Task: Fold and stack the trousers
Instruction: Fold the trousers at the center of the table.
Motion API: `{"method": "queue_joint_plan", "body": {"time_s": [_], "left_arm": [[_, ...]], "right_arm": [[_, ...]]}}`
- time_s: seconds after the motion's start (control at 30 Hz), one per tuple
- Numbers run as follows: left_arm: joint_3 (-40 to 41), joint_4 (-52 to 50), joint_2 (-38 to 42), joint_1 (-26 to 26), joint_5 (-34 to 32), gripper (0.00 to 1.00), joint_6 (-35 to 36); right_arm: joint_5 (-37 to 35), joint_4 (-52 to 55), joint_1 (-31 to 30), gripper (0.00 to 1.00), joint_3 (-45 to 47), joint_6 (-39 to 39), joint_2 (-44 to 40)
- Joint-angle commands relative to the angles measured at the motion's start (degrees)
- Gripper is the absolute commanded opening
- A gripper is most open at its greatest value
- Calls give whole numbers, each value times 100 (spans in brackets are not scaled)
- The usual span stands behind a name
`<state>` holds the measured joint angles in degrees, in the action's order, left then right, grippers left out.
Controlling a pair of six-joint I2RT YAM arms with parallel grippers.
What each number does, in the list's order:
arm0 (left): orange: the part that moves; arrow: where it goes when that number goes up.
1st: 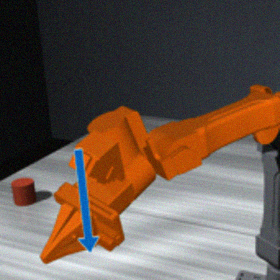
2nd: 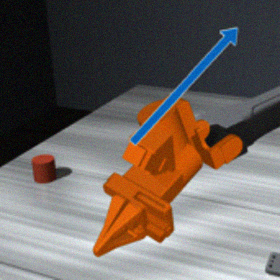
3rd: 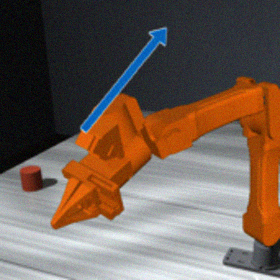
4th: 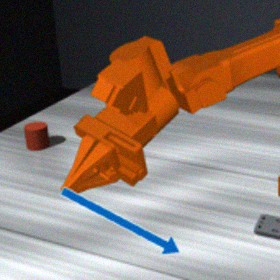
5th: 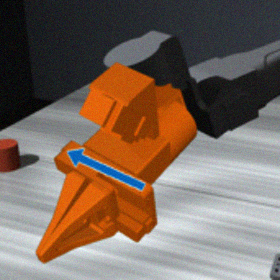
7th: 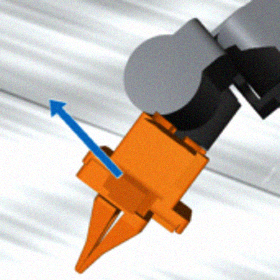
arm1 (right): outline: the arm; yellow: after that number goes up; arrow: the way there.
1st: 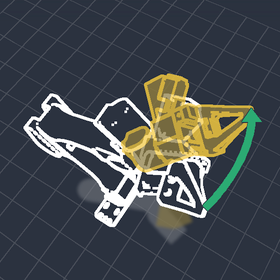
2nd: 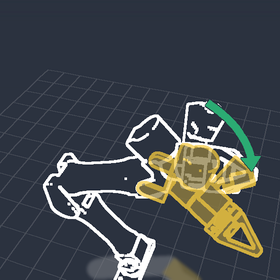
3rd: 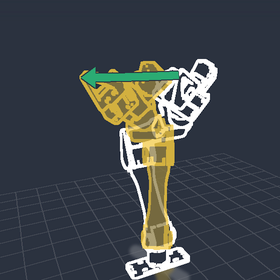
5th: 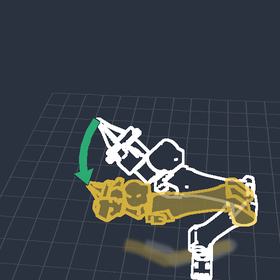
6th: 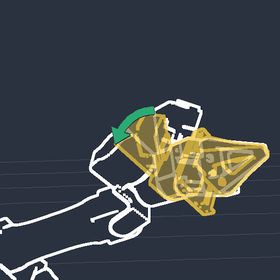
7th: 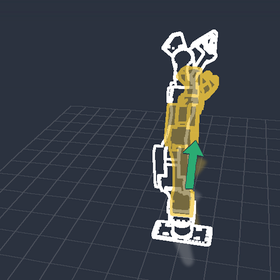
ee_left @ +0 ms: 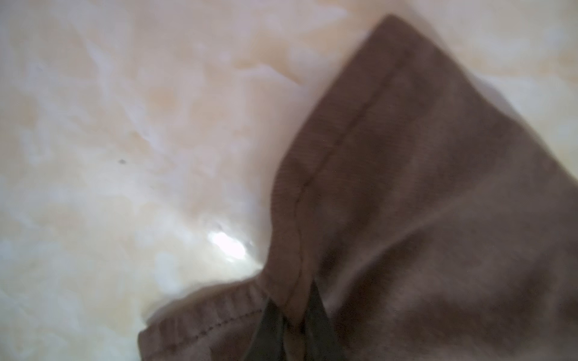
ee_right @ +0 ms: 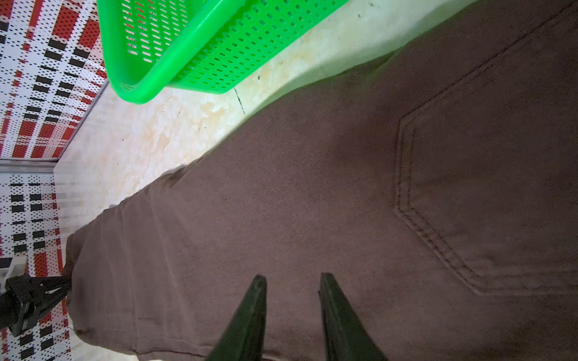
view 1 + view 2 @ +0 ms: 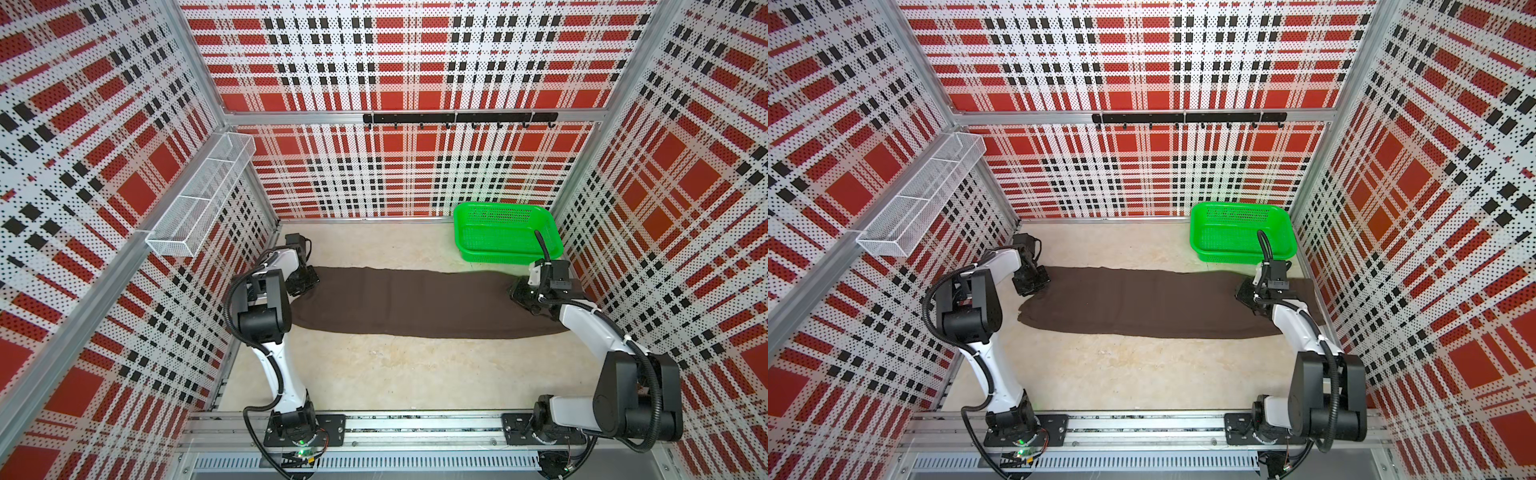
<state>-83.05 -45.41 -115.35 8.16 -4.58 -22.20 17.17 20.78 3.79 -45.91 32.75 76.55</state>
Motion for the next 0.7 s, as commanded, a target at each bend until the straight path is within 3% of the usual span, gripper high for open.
{"method": "queue_joint_plan", "body": {"time_s": [0.0, 0.27, 0.67], "left_arm": [[-109, -239, 518, 23, 81, 0, 214], [-40, -340, 1057, 532, -344, 0, 397], [-514, -526, 1087, 1180, -722, 0, 607]], "right_arm": [[-107, 182, -37, 33, 57, -59, -184], [-307, 330, -38, 34, 134, -25, -279], [-449, 298, -178, 34, 379, 126, -225]]}}
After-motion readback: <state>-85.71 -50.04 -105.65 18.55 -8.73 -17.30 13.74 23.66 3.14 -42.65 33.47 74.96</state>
